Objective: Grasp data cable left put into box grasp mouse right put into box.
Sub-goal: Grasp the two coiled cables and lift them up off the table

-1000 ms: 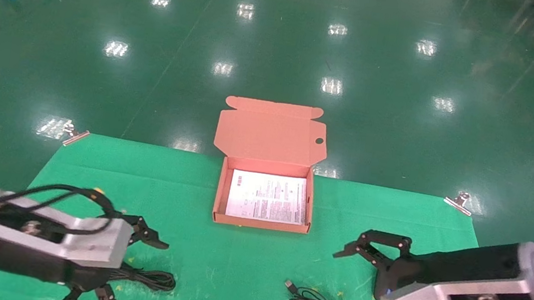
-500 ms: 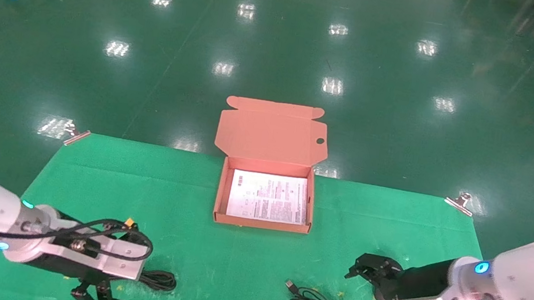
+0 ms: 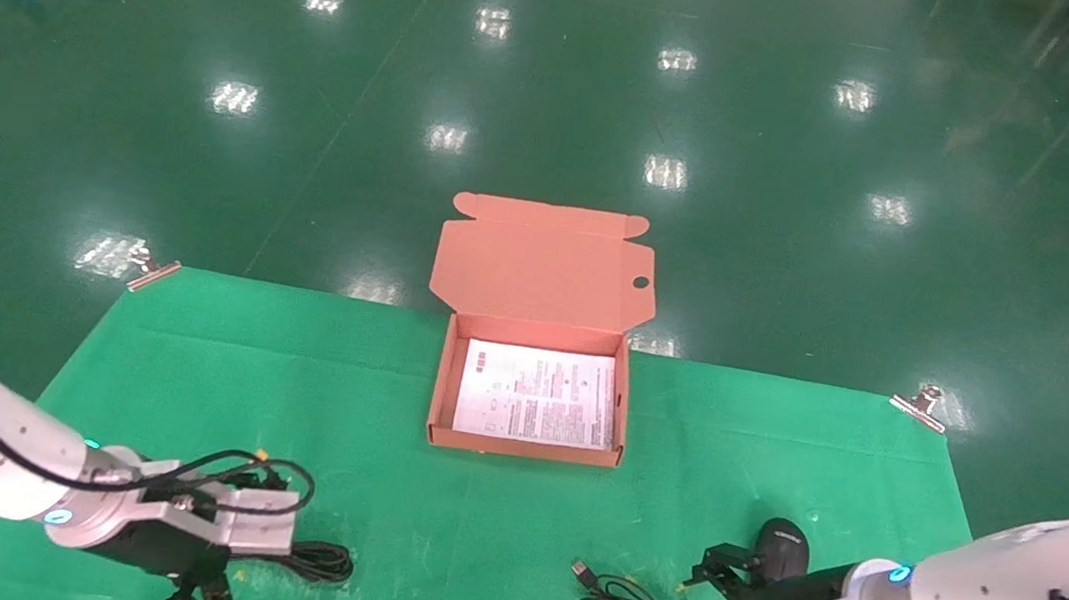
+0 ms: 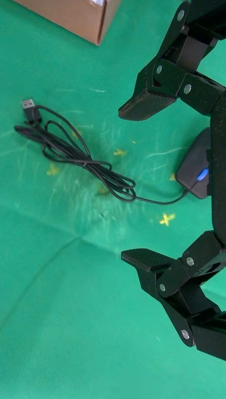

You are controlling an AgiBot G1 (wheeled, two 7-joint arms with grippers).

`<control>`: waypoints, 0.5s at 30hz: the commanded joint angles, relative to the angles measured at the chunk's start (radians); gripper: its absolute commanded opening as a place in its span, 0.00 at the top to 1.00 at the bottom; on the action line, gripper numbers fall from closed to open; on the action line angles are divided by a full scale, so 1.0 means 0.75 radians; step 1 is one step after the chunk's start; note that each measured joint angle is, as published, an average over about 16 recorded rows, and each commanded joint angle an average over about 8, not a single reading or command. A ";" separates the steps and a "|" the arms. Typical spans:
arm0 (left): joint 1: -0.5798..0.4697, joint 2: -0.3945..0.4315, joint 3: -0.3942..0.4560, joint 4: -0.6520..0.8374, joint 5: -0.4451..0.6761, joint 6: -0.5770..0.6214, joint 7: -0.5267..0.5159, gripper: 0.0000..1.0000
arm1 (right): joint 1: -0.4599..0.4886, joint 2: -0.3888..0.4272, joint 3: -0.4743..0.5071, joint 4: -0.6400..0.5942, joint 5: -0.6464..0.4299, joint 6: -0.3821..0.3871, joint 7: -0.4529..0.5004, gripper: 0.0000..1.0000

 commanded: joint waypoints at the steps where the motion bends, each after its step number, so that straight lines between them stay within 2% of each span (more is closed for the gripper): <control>1: -0.009 0.026 -0.007 0.093 -0.015 -0.017 0.020 0.00 | -0.002 -0.030 -0.001 -0.065 -0.006 0.026 0.001 0.00; 10: -0.061 0.123 -0.017 0.394 -0.029 -0.094 0.145 0.00 | 0.021 -0.170 -0.020 -0.354 -0.048 0.134 -0.070 0.00; 11: -0.066 0.132 -0.016 0.421 -0.028 -0.102 0.159 0.10 | 0.022 -0.183 -0.022 -0.381 -0.053 0.151 -0.079 0.09; 15: -0.084 0.157 -0.019 0.508 -0.027 -0.138 0.198 0.60 | 0.023 -0.219 -0.022 -0.465 -0.062 0.204 -0.111 0.59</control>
